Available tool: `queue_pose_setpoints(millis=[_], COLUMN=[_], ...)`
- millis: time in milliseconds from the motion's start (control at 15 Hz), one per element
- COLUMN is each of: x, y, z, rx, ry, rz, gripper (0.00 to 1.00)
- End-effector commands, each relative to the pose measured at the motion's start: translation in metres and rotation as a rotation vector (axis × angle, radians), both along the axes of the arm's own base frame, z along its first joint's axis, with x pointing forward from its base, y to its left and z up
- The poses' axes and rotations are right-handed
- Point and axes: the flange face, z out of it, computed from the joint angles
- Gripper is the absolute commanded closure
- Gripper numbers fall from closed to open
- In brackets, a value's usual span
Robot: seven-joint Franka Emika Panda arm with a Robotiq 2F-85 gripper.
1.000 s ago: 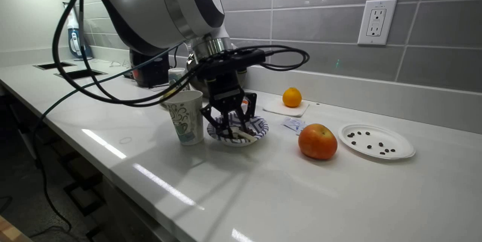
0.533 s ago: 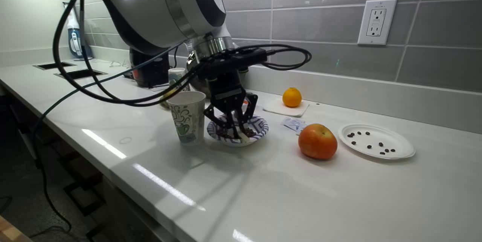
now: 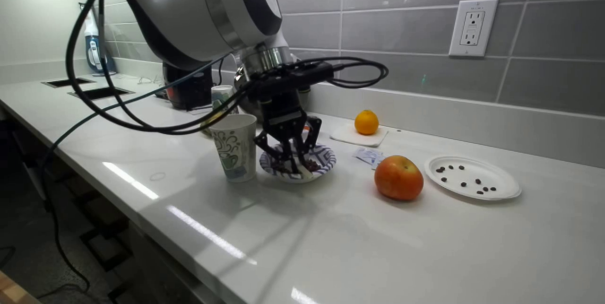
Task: Pick up the spoon, scoop some content out the bowl, put the content into the cup and place the spoon down to the right of the bowl
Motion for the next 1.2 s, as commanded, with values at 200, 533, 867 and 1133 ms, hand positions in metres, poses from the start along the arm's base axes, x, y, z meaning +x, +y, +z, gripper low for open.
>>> queue_pose_setpoints(millis=[200,533,867,1133], x=[-0.016,-0.029,-0.036,-0.044], y=[-0.016,-0.032,-0.039,-0.028], z=[0.007,0.019,0.048,0.080], rx=[0.079,0.132,0.154,0.178], ry=[-0.038,-0.090,-0.138,-0.169], rz=[-0.012,-0.045,-0.073,-0.091], gripper=[0.96,0.96,0.96,0.96])
